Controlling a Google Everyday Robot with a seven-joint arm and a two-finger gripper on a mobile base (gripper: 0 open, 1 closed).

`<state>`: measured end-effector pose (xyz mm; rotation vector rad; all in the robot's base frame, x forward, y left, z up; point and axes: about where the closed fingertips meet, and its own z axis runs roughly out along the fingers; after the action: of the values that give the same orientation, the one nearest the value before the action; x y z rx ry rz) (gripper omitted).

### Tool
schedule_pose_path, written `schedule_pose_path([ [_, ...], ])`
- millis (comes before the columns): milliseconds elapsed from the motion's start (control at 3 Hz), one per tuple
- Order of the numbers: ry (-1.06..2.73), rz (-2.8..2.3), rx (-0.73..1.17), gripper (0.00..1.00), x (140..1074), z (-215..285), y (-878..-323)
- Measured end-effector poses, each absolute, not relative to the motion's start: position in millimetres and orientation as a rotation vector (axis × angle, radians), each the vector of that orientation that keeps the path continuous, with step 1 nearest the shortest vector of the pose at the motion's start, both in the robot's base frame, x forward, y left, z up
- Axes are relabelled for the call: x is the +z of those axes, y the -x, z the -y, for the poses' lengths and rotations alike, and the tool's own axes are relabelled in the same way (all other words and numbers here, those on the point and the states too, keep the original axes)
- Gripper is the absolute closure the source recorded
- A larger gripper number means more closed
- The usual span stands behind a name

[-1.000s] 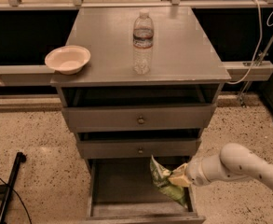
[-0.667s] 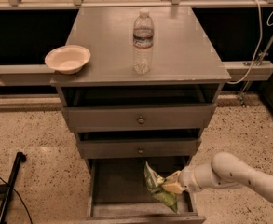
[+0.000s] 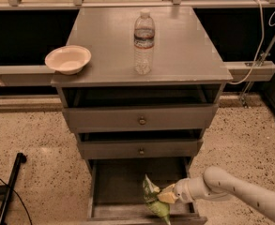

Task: Place green jalapeno chip bag into bottom drawer

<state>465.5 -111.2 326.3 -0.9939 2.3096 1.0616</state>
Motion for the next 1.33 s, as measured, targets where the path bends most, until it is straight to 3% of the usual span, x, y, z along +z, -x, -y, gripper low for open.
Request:
schedule_pose_path([
  [1333,0.879,-2.006,1.170,1.00,301,132,-520],
])
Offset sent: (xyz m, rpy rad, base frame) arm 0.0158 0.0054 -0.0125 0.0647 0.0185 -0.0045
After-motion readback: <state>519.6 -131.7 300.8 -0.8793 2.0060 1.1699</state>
